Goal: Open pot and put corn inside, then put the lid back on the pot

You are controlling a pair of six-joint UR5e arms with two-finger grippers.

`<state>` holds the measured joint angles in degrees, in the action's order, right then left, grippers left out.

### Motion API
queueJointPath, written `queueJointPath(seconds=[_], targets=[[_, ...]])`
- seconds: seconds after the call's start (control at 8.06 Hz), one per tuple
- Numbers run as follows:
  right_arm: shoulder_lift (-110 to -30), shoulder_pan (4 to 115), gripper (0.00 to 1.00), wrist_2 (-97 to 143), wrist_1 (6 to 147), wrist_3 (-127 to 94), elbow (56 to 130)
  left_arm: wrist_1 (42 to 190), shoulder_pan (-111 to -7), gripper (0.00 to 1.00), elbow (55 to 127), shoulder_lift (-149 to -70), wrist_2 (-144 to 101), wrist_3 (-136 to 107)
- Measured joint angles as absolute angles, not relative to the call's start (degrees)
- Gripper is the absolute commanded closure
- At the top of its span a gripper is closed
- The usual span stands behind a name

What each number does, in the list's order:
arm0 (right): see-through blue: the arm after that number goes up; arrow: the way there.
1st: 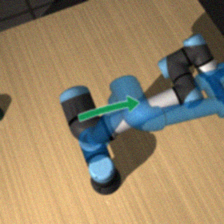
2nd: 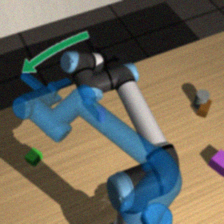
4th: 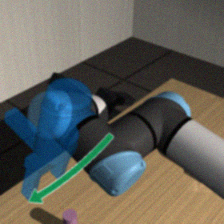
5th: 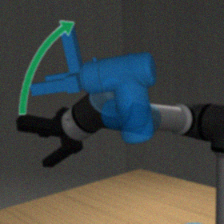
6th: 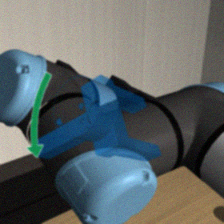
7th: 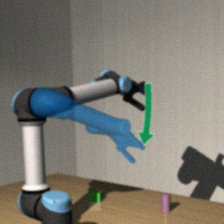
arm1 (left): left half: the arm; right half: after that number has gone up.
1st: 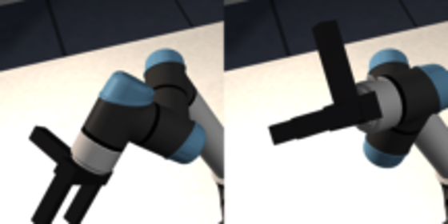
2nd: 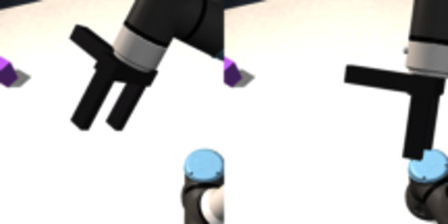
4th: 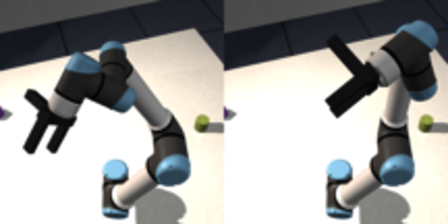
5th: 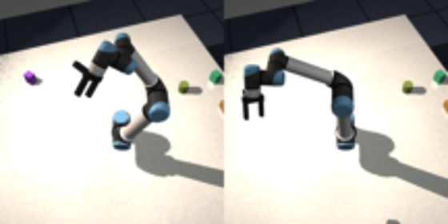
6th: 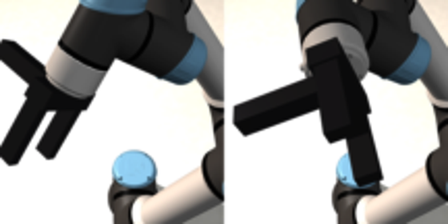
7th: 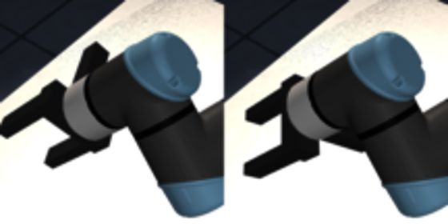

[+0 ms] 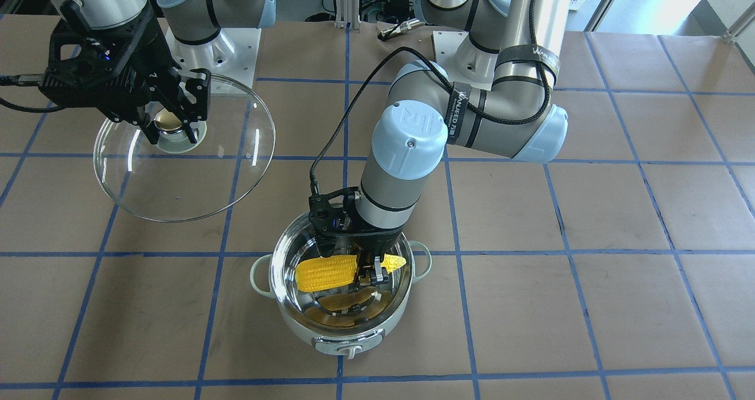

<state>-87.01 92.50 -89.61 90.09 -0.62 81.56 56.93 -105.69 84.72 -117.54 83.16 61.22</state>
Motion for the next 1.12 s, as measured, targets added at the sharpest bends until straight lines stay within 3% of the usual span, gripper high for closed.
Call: queueJointPath(seconds=[0.12,0.37,0.5,1.12], targets=[[-87.0,92.5,0.83,-89.6,90.1,-0.6,81.6,56.9,-105.9,0.47,84.7,-118.1,83.2,59.9],[-87.0,92.5,0.83,-89.6,90.0,-0.6,81.6,56.8,-106.0,0.42,84.8,-118.5,83.3,58.6],[-87.0,92.5,0.83,-89.6,90.0,-0.6,81.6,56.8,-106.1,0.16,84.8,-118.5,83.5,58.3],[-87.0,92.5,0.84,-89.6,90.0,-0.6,81.6,57.8,-106.4,0.14,84.7,-115.4,83.8,57.3]])
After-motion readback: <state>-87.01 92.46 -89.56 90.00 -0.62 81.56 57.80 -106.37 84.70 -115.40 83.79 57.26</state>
